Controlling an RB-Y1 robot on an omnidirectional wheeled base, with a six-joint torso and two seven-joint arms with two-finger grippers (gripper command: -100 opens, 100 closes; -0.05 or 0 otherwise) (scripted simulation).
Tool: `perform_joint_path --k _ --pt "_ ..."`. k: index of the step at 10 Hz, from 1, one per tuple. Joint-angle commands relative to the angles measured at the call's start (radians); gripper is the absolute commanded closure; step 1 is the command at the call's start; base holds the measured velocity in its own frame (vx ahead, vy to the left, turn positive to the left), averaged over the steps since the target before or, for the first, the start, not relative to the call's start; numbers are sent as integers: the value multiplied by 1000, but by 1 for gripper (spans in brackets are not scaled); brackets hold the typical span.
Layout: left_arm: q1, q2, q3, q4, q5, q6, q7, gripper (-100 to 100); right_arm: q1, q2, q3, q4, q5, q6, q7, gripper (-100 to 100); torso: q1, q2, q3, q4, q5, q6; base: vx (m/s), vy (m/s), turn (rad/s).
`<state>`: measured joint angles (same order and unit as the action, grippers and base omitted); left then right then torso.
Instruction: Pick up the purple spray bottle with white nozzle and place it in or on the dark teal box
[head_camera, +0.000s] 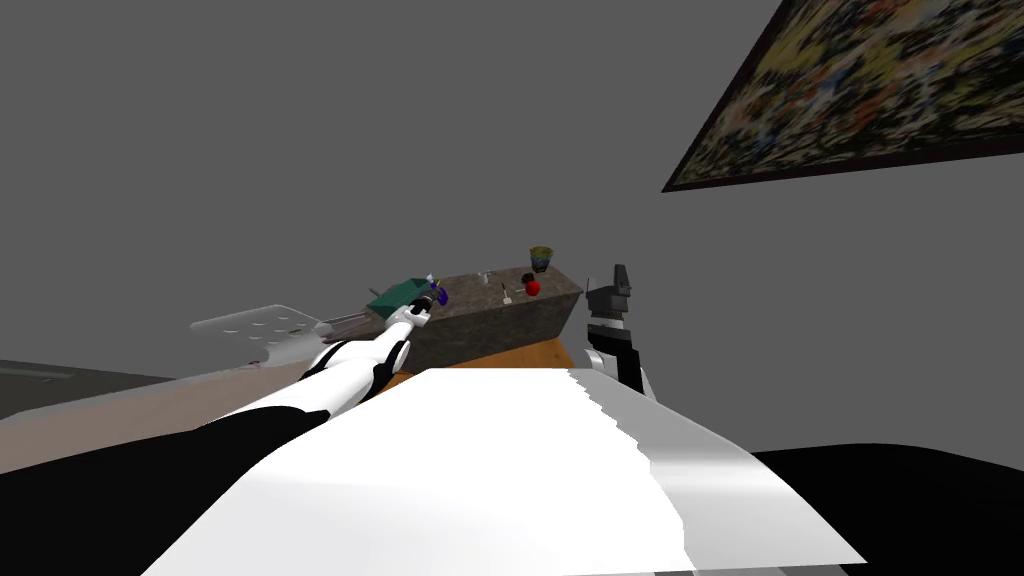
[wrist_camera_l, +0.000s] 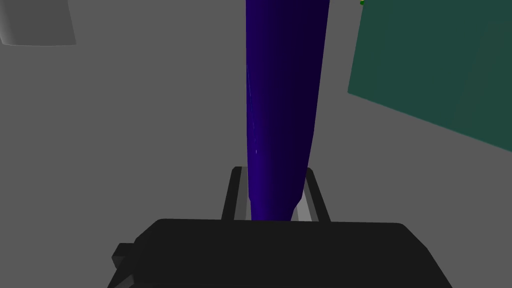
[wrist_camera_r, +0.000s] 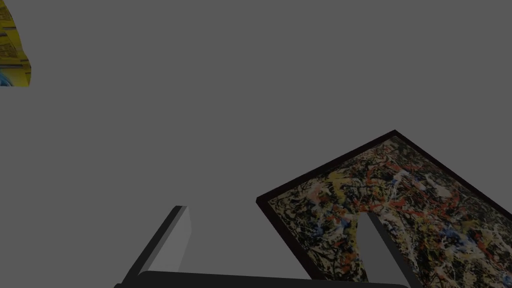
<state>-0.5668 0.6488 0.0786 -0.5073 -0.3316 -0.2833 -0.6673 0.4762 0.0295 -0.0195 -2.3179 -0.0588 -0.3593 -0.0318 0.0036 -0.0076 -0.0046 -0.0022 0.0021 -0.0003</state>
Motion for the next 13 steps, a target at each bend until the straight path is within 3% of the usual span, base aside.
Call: perform_joint_path --k 1,2,3,4,5,6,7,8,11,12,13 --pt "17 -1 -11 -50 1 19 9 100 0 0 0 0 0 0 0 0 0 0 0 0 0 0 1 -6 -40" --pt "17 -1 -11 -53 1 19 9 100 0 0 0 0 0 0 0 0 0 2 1 1 0 1 -9 0 -27" --pt "25 2 -58 -92 8 15 40 100 0 0 0 0 0 0 0 0 0 4 2 1 0 0 69 -24 268" --pt "25 2 -74 -93 8 15 40 100 0 0 0 0 0 0 0 0 0 1 1 1 -1 -3 95 -43 317" --pt "32 6 -110 -129 15 11 70 100 0 0 0 0 0 0 0 0 -1 0 1 1 -1 -2 135 -61 423" --pt "32 6 -137 -137 15 11 70 100 0 0 0 0 0 0 0 0 -2 -2 -1 0 -2 -3 105 -63 251" --pt "32 6 -137 -137 15 11 70 100 0 0 0 0 0 0 0 0 -3 -2 -1 0 -1 0 34 -32 2" --pt "39 9 -182 -178 21 8 101 100 0 0 0 0 0 0 0 0 -2 0 0 0 -1 2 72 -58 310" --pt "47 12 -261 -221 28 4 132 100 0 0 0 0 0 0 0 0 -3 -1 0 1 -2 -1 92 -65 289" --pt "47 12 -264 -221 28 4 132 100 0 0 0 0 0 0 0 0 -3 -2 -1 0 -2 0 40 -34 29" --pt "54 16 -306 -245 35 0 162 100 0 0 0 0 0 0 0 0 -2 0 0 1 -1 2 72 -49 307"
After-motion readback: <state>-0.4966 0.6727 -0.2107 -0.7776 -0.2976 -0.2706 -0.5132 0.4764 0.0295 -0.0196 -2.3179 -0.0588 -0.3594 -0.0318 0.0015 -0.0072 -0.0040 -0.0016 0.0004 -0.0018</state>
